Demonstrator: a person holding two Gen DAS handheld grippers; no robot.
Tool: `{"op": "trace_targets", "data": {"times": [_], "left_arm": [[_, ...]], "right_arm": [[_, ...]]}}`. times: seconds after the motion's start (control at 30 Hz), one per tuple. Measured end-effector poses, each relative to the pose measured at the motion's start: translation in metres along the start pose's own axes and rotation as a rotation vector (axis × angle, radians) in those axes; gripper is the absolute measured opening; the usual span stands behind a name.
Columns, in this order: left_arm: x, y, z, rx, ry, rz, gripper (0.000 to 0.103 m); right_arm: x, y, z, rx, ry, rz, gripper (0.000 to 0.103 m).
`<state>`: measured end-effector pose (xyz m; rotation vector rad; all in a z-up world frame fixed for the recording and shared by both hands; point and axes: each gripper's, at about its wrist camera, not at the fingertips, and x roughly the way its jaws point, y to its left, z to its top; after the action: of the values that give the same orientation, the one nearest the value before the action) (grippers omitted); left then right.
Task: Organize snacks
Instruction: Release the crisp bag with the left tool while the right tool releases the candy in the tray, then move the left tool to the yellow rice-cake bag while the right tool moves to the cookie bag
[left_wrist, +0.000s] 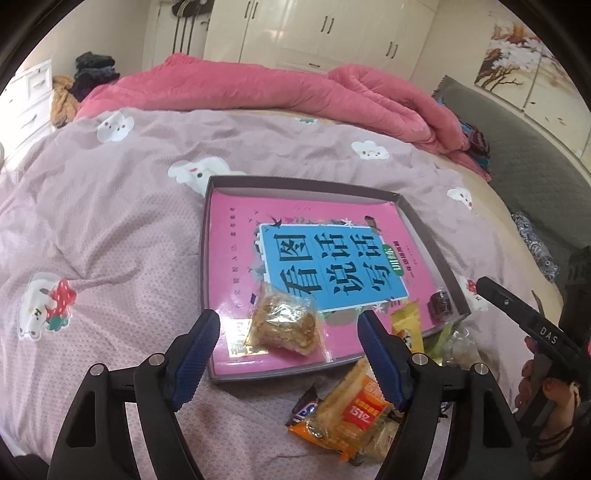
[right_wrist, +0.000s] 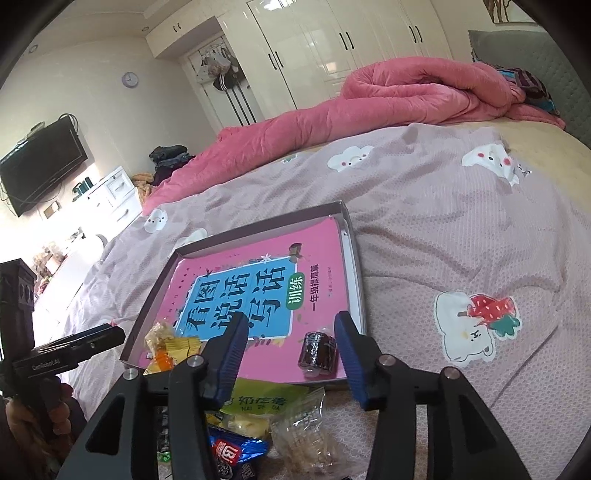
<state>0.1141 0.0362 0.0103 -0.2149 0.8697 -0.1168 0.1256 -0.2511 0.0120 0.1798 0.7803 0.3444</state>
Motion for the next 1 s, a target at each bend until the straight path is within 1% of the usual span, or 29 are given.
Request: {"op": "trace_targets", "data": {"times": [0.1, 0.23, 0.57, 0.77, 1.0], "left_arm": [[-0.005, -0.005, -0.001, 0.024, -0.011, -0.003, 0.079], [-0.009, -0.011, -0.004, 0.064, -0.018, 0.014, 0.079], [-0.015, -0.022, -0.013, 0.112, -0.009, 0.008, 0.079], [-0.02, -0.027, -0.022, 0.142, 0.002, 0.003, 0.079], [-0.022, -0.032, -0.031, 0.167, 0.022, 0.001, 0.079]], "right_arm": [[-0.006, 0.0, 0.0, -0.006, -0.01, 0.002, 0.054], [-0.014, -0.001, -0.002, -0.011, -0.017, 0.002, 0.054], [-0.031, -0.005, -0.005, -0.007, -0.031, -0.001, 0.057], [-0.037, -0.005, -0.01, -0.017, -0.022, -0.004, 0.06], [-0.042, 0.005, -0.019, -0.069, -0.001, -0.024, 0.06]]}}
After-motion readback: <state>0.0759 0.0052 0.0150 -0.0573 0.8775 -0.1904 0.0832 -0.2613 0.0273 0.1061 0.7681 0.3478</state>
